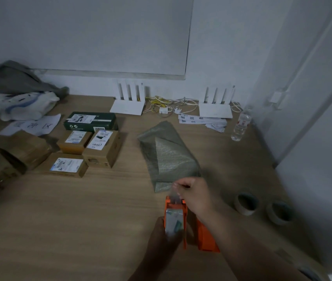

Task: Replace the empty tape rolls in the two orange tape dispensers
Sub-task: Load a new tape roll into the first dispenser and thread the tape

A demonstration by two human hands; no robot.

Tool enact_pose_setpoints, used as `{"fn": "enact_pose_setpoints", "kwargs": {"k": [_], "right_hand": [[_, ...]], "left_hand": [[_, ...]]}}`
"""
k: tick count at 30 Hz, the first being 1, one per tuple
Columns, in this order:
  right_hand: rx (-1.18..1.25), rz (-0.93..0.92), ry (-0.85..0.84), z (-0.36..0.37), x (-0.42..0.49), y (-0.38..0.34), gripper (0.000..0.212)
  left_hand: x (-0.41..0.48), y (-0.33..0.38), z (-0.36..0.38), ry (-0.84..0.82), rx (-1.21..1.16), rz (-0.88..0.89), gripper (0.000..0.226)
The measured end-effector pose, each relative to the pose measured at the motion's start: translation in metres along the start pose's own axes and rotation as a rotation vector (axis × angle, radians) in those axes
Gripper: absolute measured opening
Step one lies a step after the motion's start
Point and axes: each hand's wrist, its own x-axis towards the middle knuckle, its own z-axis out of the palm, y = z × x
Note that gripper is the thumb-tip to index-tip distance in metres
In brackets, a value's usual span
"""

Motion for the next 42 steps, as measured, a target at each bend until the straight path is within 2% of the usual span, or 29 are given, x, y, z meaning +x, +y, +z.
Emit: {"fn": "enact_pose_setpoints", "kwargs": {"k": [5,7,11,14,17,18,21,28,32,36,40,42], "right_hand": [[0.079,-0.033,0.035,-0.005,0.006,-0.012,0.031],[0.085,-0.056,0.033,-0.005,0.006,-0.016,0.032],[0.089,-0.049,0.072,-0.008,0.009,-0.013,0.030],[0.071,-0.042,0.091,-0.013,0.012,-0.014,0.026],[0.083,-0.027,0.101,-0.014,0.010,-0.014,0.027],[0.091,-0.021,0.098,-0.013,0.008,-0.013,0.029],[0.075,-0.033,0.102,-0.010,0.005,-0.012,0.032],[0.067,-0.026,0.182,-0.019,0.011,-0.017,0.029],[0.074,-0.004,0.181,-0.024,0.019,-0.021,0.029],[0.066,0.009,0.151,-0.029,0.026,-0.032,0.006],[0.067,0.062,0.126,-0.030,0.036,-0.038,0.021],[0.075,0.055,0.124,-0.031,0.039,-0.044,0.021]], "left_hand": [[0.005,0.011,0.001,0.071,-0.009,-0.072,0.020],[0.006,0.014,0.000,0.081,-0.036,-0.097,0.015],[0.005,0.011,-0.002,0.020,0.083,-0.047,0.038],[0.003,0.009,0.002,-0.013,0.136,0.029,0.030],[0.003,0.001,0.010,0.017,0.129,0.046,0.062],[0.004,-0.002,0.011,0.030,0.142,0.034,0.065],[0.006,0.009,0.012,0.071,0.143,-0.004,0.037],[0.012,0.013,0.010,0.126,0.128,-0.165,0.053],[0.002,0.025,0.011,0.141,0.026,-0.140,0.035],[-0.008,0.035,0.014,0.160,-0.007,-0.108,0.035],[-0.013,0.046,0.015,0.194,-0.006,-0.061,0.026],[-0.014,0.052,0.015,0.212,-0.019,-0.049,0.020]]}}
